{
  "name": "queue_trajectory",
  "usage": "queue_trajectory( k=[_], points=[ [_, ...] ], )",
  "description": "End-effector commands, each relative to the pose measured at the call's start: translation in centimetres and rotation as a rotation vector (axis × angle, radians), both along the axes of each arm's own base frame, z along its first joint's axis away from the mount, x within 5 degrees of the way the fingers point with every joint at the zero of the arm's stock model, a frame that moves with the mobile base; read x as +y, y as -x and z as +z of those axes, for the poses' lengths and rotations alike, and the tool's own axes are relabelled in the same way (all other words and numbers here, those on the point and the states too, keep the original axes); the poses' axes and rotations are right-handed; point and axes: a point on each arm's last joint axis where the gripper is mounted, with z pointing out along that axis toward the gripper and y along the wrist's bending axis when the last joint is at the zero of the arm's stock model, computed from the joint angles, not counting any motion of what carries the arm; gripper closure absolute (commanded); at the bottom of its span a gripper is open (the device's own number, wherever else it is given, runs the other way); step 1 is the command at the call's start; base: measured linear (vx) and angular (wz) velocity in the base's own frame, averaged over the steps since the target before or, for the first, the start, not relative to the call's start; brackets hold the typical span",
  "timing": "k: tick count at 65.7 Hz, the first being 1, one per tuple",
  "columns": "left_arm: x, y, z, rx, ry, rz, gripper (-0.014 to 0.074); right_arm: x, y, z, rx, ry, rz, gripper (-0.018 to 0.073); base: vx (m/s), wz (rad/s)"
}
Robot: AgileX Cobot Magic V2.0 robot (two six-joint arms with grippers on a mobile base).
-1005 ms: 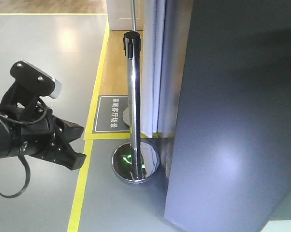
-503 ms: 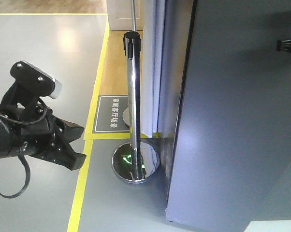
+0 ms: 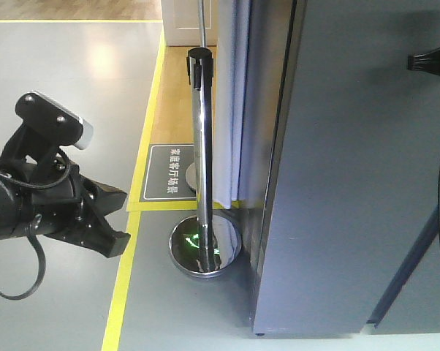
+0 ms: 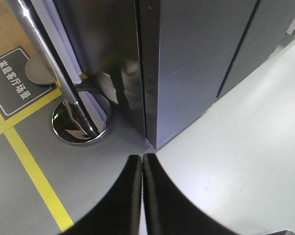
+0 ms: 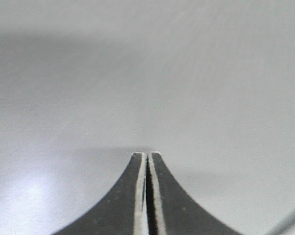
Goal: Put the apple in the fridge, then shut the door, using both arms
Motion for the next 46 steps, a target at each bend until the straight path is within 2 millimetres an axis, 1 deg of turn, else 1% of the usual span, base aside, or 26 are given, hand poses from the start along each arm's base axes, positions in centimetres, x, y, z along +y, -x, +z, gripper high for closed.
queue_trajectory(
  k=[1, 24, 38, 46],
  points=[
    [0.1, -0.1, 1.8, -0.080, 0.067, 0.021, 0.0602, 0.0, 0.5, 3.9, -0.172, 0.039, 0.006, 0.0561, 0.00, 0.00],
    [0.1, -0.1, 1.8, -0.080, 0.067, 0.021, 0.0602, 0.1, 0.8, 3.5, -0.103, 0.023, 0.001, 0.0561, 0.00, 0.00],
    [0.1, -0.1, 1.8, -0.080, 0.067, 0.021, 0.0602, 0.3, 2.2, 4.8, -0.095, -0.024, -0.009, 0.0561, 0.00, 0.00],
    [0.1, -0.1, 1.8, -0.080, 0.067, 0.021, 0.0602, 0.6, 3.2, 5.3, -0.049, -0.049, -0.010, 0.0561, 0.00, 0.00]
  ],
)
